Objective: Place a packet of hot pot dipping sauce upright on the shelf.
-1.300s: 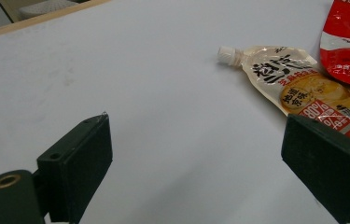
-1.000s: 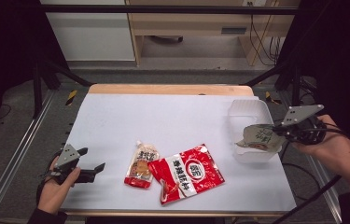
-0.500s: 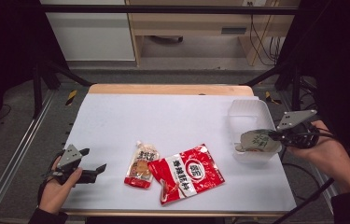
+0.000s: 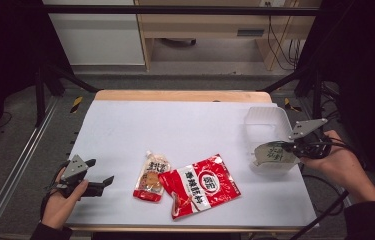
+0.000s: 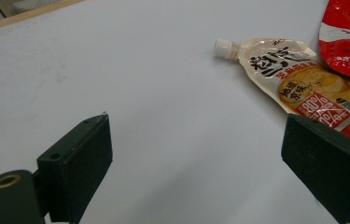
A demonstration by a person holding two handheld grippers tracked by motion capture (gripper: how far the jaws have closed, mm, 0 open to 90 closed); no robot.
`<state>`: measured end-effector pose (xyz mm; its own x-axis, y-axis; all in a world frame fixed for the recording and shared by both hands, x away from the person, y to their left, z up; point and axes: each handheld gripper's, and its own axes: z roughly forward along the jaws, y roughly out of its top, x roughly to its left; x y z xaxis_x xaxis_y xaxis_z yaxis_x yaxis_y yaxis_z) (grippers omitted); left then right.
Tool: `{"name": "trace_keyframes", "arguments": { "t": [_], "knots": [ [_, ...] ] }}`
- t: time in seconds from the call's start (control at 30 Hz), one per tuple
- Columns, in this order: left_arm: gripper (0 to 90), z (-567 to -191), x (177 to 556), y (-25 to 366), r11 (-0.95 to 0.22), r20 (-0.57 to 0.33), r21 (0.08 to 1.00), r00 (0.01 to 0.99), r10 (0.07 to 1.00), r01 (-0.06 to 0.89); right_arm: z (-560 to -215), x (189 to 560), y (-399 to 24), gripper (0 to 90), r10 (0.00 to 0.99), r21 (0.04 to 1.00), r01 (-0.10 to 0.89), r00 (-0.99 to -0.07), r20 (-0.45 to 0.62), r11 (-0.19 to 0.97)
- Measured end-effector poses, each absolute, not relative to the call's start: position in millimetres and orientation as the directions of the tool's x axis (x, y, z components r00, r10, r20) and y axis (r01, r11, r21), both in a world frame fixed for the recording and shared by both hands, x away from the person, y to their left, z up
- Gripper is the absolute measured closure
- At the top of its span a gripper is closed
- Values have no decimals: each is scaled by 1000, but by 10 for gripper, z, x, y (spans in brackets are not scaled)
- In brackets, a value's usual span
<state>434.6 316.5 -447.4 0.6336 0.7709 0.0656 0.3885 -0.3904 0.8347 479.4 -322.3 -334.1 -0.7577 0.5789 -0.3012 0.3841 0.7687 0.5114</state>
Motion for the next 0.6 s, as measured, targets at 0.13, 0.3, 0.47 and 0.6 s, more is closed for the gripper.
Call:
{"name": "trace_keyframes", "arguments": {
  "t": [0.13,0.3,0.47,0.6],
  "knots": [
    [85,-4479,4348,3156,-398,71,832,637,768,387,-3352,4795,-3240,842,591,518,394,-751,-293,759],
    [85,-4481,4338,3125,-411,81,828,643,761,382,-3304,4754,-3242,563,658,551,441,-694,-292,709],
    [85,-4484,4342,3125,-413,82,826,643,761,384,-3185,4676,-3145,324,670,580,422,-671,-318,697],
    [85,-4487,4353,3135,-414,84,824,639,765,387,-3072,4610,-3040,260,674,623,384,-661,-331,682]
  ]
}}
